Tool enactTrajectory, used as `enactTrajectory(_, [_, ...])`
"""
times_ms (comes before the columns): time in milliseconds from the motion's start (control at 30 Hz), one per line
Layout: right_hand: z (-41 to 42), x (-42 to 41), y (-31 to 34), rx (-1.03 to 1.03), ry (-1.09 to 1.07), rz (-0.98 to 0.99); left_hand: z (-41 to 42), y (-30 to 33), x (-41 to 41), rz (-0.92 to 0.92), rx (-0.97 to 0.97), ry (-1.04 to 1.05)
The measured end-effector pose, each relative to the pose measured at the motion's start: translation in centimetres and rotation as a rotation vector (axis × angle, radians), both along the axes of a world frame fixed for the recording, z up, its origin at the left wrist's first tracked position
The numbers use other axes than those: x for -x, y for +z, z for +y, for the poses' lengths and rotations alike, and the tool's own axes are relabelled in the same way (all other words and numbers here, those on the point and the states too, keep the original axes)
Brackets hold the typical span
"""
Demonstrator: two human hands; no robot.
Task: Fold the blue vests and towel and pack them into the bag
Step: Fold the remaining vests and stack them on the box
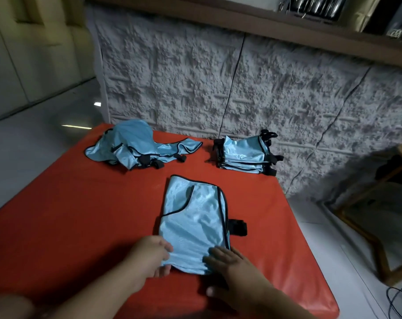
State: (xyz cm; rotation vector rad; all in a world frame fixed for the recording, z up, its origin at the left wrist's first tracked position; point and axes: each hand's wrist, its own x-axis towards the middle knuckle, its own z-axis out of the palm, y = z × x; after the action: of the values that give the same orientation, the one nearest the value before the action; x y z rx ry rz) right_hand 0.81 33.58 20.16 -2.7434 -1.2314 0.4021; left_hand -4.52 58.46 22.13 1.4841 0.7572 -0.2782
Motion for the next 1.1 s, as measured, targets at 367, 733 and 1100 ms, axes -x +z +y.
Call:
enactTrajectory(367, [0.4, -0.8, -0.7, -0.129, -0.155, -0.241, 2.2, 1.7, 1.1, -0.073, 0.418, 0.122])
enactTrajectory(733, [-0.1, -0.5, 1.6, -0.059, -0.134, -0.148, 2.2, 0.6, 2.6, -0.306, -0.860, -0.372])
enactTrajectory(1100, [-2.0, 2.1, 4.9, 0.022, -0.113, 0.013, 5.4, 2.3, 3.9, -0.432, -0.925, -0.844])
